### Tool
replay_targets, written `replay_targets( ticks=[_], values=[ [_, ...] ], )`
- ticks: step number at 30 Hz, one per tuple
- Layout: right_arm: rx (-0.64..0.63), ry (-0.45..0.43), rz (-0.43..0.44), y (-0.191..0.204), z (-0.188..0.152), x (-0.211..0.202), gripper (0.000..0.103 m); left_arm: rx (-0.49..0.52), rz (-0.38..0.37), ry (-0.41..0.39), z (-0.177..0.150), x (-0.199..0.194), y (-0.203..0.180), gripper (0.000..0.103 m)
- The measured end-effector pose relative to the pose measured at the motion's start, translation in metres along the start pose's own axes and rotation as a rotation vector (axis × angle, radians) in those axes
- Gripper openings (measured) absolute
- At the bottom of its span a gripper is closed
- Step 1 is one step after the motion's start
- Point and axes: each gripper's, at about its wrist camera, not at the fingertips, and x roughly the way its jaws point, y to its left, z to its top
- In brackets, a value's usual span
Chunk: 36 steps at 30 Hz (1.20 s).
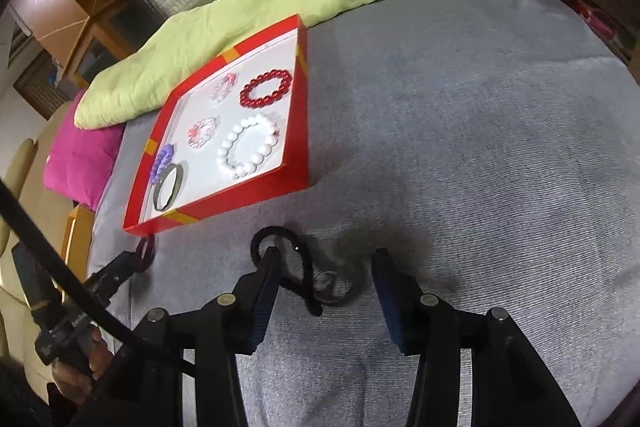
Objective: Organize jewelry
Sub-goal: 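Grasp the dark red rubber bangle with the left tool while the right tool grasps the black hair tie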
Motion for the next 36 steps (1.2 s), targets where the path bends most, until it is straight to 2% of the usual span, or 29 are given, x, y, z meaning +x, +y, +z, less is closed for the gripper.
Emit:
replay_targets(
  ticks=[1,5,7,9,13,20,23,28,30,31,32,36],
  values=[
    [0.002,-0.001,-0.001,0.000,0.000,0.000,0.051,0.008,-0.003,0.004,-0.001,0.002,-0.001,0.055],
    [0.007,0.000,-0.003,-0.001,0.002,0.000,0.051,0.052,0.004,0.003,-0.003,0.002,-0.006,0.031],
    [0.005,0.001,-0.002,-0.001,0.002,0.001,0.051,0.057,0.003,0.001,-0.004,0.002,-0.006,0.026],
    [0.001,0.003,-0.002,-0.001,0.001,0.001,0.051,0.063,0.000,0.000,-0.004,0.001,-0.006,0.016],
    [-0.019,0.015,-0.004,0.004,0.000,0.004,0.051,0.086,-0.008,0.008,-0.007,-0.001,-0.010,0.008],
    [-0.063,0.025,-0.007,0.010,-0.004,0.007,0.055,0.123,-0.033,0.020,-0.015,-0.007,-0.018,0.007],
    [-0.096,0.026,-0.011,0.015,-0.007,0.008,0.058,0.126,-0.039,0.024,-0.017,-0.010,-0.019,0.007],
    [-0.165,0.017,-0.037,0.021,-0.013,0.008,0.058,0.116,-0.053,0.024,-0.018,-0.016,-0.016,0.007],
    [-0.198,0.009,-0.051,0.024,-0.016,0.008,0.051,0.101,-0.069,0.024,-0.017,-0.019,-0.014,0.008],
    [-0.221,0.004,-0.071,0.026,-0.018,0.009,0.037,0.096,-0.075,0.025,-0.016,-0.019,-0.013,0.009],
    [-0.250,0.002,-0.095,0.029,-0.019,0.010,0.025,0.089,-0.083,0.027,-0.016,-0.020,-0.012,0.014],
    [-0.284,-0.011,-0.088,0.032,-0.021,0.008,0.022,0.079,-0.094,0.022,-0.015,-0.022,-0.011,0.049]
  ],
)
